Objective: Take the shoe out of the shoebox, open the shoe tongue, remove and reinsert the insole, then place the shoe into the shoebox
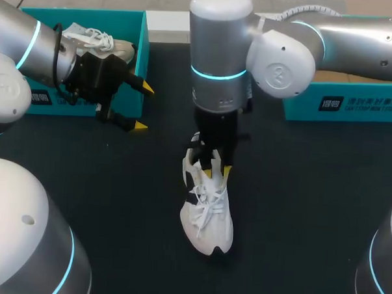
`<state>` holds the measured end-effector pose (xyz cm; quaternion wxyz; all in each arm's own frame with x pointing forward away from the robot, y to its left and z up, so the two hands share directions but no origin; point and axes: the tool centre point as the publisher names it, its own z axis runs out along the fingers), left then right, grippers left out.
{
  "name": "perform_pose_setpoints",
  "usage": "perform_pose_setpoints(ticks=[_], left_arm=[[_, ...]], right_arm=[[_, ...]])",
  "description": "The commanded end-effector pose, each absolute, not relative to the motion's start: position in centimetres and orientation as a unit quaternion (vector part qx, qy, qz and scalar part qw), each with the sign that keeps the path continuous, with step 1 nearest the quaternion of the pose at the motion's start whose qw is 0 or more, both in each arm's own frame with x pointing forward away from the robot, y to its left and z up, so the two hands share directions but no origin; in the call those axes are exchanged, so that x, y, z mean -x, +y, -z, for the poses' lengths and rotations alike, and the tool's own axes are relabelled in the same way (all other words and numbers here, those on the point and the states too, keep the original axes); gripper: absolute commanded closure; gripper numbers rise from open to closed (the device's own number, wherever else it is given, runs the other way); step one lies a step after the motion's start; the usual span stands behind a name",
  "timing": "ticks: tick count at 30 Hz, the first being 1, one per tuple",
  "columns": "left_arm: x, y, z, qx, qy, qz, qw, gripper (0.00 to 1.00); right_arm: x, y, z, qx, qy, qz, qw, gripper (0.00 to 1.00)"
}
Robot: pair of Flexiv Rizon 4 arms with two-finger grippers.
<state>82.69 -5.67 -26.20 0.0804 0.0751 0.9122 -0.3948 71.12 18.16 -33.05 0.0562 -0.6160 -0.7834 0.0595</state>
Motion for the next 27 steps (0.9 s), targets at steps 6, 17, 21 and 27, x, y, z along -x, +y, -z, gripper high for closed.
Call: perform_pose_setpoints(ticks=[6, 17, 21, 27], left_arm=[[-82.7, -5.7, 26.2, -0.075, 0.913, 0.394, 0.08, 0.0], [-82.7, -5.7, 26.2, -0.075, 0.913, 0.394, 0.08, 0.0], [-82.7, -5.7, 26.2, -0.075, 0.913, 0.394, 0.08, 0.0], [-82.7, -5.7, 26.2, -0.075, 0.913, 0.394, 0.08, 0.0]], right_arm=[[-72.6, 17.4, 28.3, 0.476, -0.877, 0.007, -0.063, 0.42], [-75.8, 18.1, 25.0, 0.241, -0.955, -0.074, -0.154, 0.0], [-75.8, 18.1, 25.0, 0.241, -0.955, -0.074, -0.154, 0.0], [-75.8, 18.1, 25.0, 0.241, -0.955, -0.074, -0.154, 0.0]])
